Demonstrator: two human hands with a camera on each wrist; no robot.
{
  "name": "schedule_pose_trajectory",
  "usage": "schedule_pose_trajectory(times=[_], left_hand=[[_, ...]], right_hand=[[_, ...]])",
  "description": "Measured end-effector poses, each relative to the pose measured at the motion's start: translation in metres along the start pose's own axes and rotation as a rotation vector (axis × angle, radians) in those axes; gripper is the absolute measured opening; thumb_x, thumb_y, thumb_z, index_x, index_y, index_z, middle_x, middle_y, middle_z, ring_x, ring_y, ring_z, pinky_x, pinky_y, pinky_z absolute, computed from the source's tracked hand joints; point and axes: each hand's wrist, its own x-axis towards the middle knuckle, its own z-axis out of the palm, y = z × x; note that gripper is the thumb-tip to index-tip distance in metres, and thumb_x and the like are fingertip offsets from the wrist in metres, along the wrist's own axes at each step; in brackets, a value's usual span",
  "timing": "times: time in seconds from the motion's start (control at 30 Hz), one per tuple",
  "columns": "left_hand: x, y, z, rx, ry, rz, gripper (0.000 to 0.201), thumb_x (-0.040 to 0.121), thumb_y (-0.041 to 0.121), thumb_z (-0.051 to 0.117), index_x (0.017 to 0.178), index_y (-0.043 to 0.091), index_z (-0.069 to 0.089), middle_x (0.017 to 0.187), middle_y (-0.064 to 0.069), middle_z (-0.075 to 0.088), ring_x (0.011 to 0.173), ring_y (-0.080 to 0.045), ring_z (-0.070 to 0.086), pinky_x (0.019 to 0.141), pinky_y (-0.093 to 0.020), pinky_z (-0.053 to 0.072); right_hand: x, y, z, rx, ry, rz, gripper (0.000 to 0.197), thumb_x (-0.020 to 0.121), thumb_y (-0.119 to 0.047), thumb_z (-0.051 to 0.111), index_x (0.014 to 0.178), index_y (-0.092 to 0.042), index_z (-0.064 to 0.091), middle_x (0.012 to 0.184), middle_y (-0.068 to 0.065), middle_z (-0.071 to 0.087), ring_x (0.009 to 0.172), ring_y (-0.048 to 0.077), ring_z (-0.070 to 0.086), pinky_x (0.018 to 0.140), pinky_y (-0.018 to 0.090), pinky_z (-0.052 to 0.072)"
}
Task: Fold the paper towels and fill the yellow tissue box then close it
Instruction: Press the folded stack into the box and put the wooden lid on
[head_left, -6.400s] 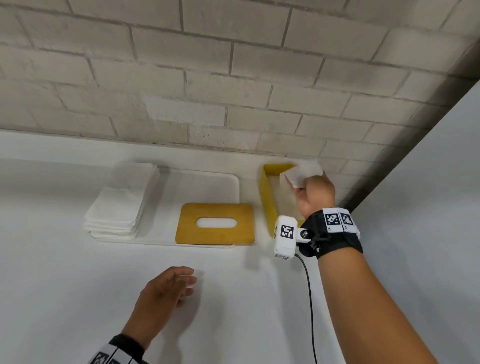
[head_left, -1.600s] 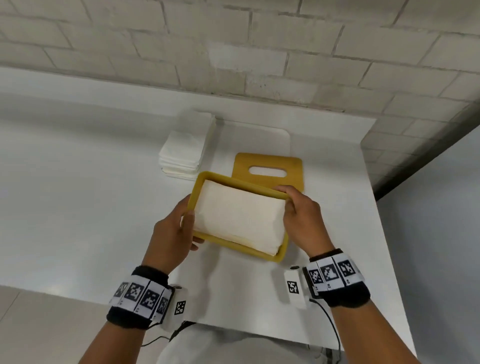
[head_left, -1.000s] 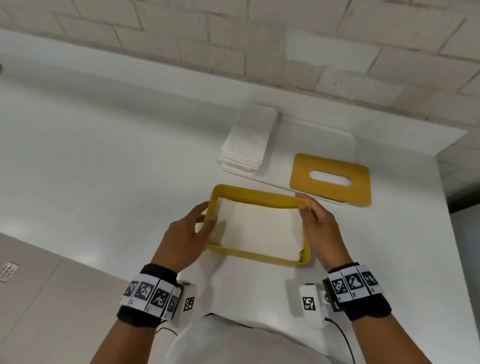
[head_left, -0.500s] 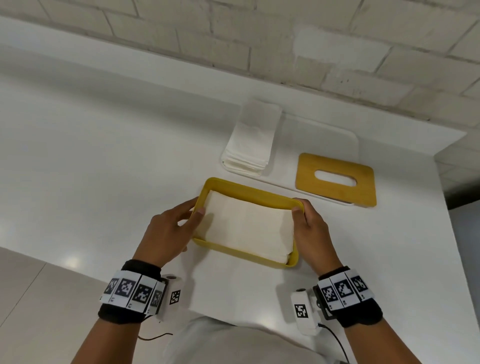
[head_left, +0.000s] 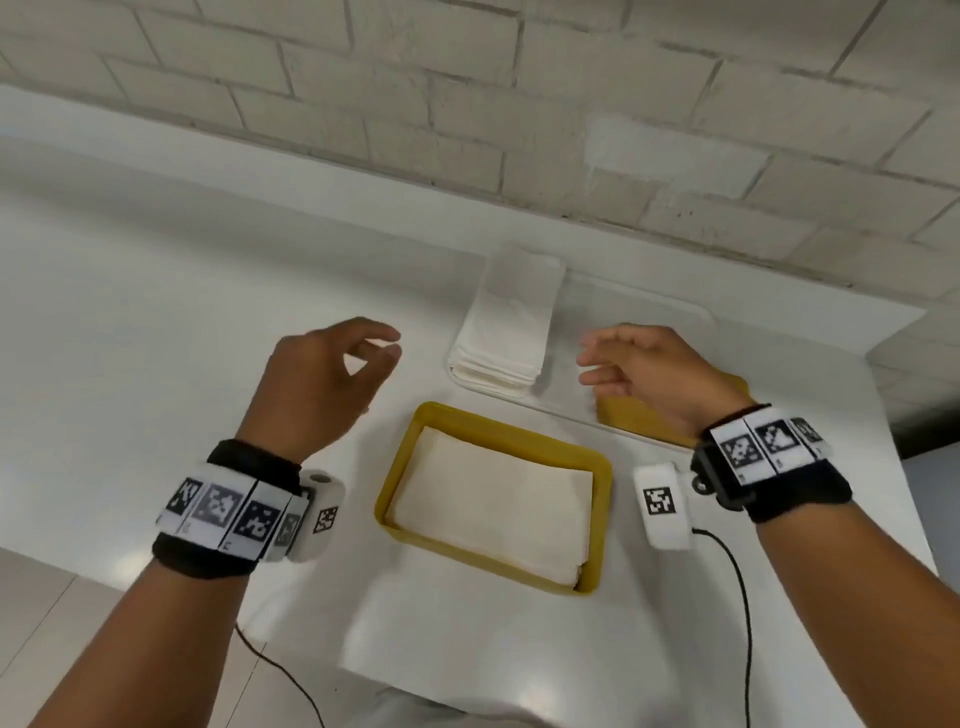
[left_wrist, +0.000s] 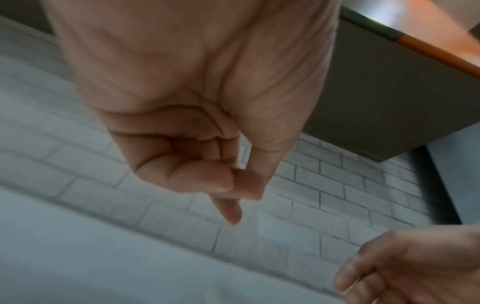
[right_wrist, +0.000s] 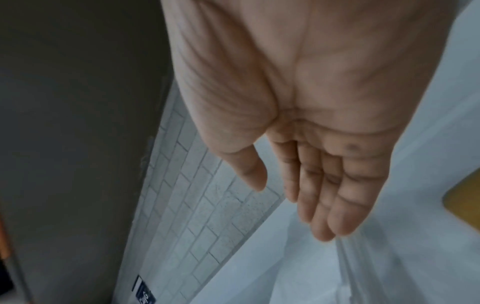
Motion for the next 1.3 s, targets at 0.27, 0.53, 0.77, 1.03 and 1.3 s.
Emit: schedule_pose_trajectory(times=[0.27, 0.53, 0.77, 1.03, 1.3], left_hand=[[0.119, 0.035, 0.051, 0.242, -0.501, -0.121, 0.037, 0.103, 0.041, 0.050, 0.130, 0.020, 0.064, 0.105, -0.004, 0.072, 0.090, -0.025, 0.075, 0.086, -0.039, 0.062], [0.144, 0.028, 0.090, 0.362, -0.576, -0.209, 0.048, 0.102, 0.044, 0.043, 0.116, 0.007, 0.071, 0.105, -0.009, 0.076, 0.098, -0.023, 0.073, 0.091, -0.039, 0.060], [0.142, 0.022, 0.090, 0.355, -0.607, -0.208, 0.042, 0.103, 0.036, 0.047, 0.130, 0.009, 0.064, 0.117, -0.010, 0.073, 0.103, -0.023, 0.072, 0.094, -0.040, 0.059], [0.140, 0.025, 0.087, 0.408, -0.587, -0.157, 0.042, 0.103, 0.030, 0.047, 0.132, 0.004, 0.064, 0.119, -0.013, 0.072, 0.109, -0.027, 0.069, 0.097, -0.042, 0.057], [0.144, 0.025, 0.067, 0.409, -0.479, -0.035, 0.036, 0.104, 0.038, 0.045, 0.128, 0.027, 0.069, 0.131, -0.003, 0.068, 0.119, -0.026, 0.062, 0.106, -0.038, 0.048]], right_hand=[[0.090, -0.025, 0.035, -0.062, 0.064, 0.217, 0.019, 0.097, -0.019, 0.066, 0.088, -0.003, 0.060, 0.095, 0.015, 0.066, 0.080, 0.026, 0.069, 0.080, 0.036, 0.061], [0.121, -0.010, 0.043, -0.068, 0.117, 0.270, 0.022, 0.082, -0.017, 0.075, 0.094, -0.001, 0.067, 0.099, 0.019, 0.076, 0.084, 0.030, 0.076, 0.085, 0.048, 0.062], [0.114, -0.011, 0.050, -0.026, 0.155, 0.251, 0.022, 0.078, -0.025, 0.077, 0.079, -0.005, 0.068, 0.087, 0.015, 0.076, 0.085, 0.032, 0.075, 0.089, 0.047, 0.060], [0.117, -0.015, 0.066, -0.027, 0.122, 0.227, 0.025, 0.080, -0.027, 0.078, 0.085, -0.006, 0.065, 0.092, 0.021, 0.073, 0.087, 0.038, 0.073, 0.086, 0.056, 0.060], [0.119, -0.021, 0.071, -0.012, 0.118, 0.125, 0.038, 0.086, -0.005, 0.069, 0.122, -0.004, 0.060, 0.117, 0.012, 0.069, 0.102, 0.032, 0.067, 0.091, 0.042, 0.058]])
